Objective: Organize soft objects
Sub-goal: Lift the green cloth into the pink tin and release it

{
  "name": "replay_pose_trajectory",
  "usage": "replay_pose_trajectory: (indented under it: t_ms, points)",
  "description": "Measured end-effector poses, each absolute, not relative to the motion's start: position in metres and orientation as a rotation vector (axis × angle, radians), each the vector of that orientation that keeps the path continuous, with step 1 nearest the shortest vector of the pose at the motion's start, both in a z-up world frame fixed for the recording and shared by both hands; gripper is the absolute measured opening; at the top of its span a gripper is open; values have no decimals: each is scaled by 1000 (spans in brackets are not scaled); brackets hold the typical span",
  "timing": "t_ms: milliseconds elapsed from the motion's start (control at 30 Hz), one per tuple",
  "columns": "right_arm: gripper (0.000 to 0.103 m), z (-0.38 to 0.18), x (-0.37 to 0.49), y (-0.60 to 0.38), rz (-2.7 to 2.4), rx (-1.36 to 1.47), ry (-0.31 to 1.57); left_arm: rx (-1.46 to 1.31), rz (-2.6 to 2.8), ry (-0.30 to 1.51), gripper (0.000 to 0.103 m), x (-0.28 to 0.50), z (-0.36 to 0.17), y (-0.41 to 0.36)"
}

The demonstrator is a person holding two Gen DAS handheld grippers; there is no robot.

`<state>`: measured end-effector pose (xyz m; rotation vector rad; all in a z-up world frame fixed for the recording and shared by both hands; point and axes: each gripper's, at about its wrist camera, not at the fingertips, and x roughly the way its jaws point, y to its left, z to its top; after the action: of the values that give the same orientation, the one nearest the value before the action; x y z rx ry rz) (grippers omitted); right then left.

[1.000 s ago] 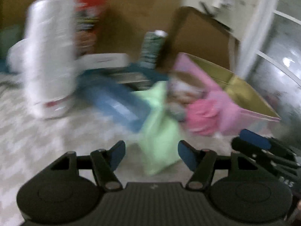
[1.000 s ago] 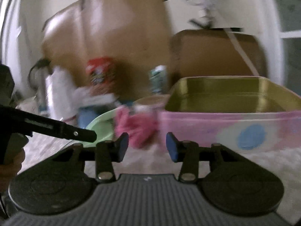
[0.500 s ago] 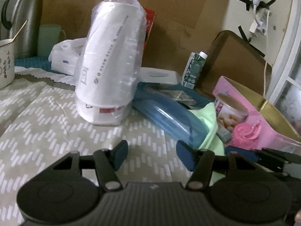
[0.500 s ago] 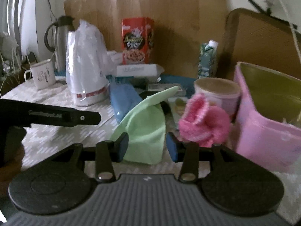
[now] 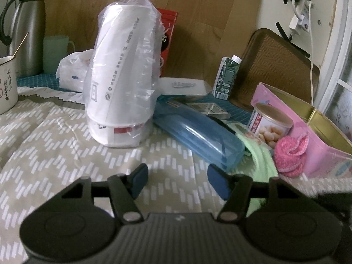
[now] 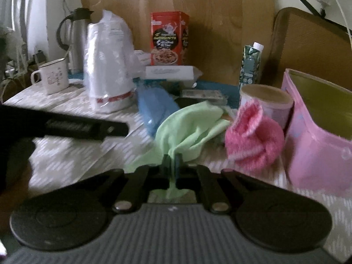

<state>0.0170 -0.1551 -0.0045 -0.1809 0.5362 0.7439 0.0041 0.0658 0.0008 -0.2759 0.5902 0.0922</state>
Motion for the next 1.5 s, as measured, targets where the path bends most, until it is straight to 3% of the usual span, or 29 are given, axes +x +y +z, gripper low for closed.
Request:
replay_pose_trajectory:
  t_ms: [400, 500, 567, 633, 900, 1033, 1100, 1167, 1200, 1233, 1500]
  points:
    - [6, -2, -39, -171, 921, -171, 562, -249, 93, 596, 63, 5, 1, 64]
    - [12, -4, -39, -171, 906, -162, 569, -241, 95, 596, 63, 4, 1, 63]
    - [21, -4, -39, -172, 896, -155, 571, -237, 95, 596, 63, 3, 1, 63]
    - [49, -3, -39, -176, 881, -147, 552, -238, 91, 596, 64, 2, 2, 63]
    - [54, 1, -45, -184, 858, -159, 502, -397, -79, 610, 61, -25, 6, 79]
    - [59, -1, -42, -180, 846, -172, 488, -351, -199, 612, 51, -37, 17, 58]
    - [59, -1, -40, -175, 842, -190, 481, -312, -250, 635, 43, -36, 21, 45]
    - [58, -4, -39, -170, 844, -214, 475, -300, -298, 690, 29, -29, 17, 32]
    - [46, -6, -38, -167, 850, -227, 485, -307, -329, 721, 11, -26, 14, 27]
    - [14, -9, -38, -165, 853, -242, 498, -316, -349, 731, 11, -24, 11, 23]
    - [9, -1, -52, -193, 775, -201, 365, -293, -469, 659, 10, -11, 46, -6]
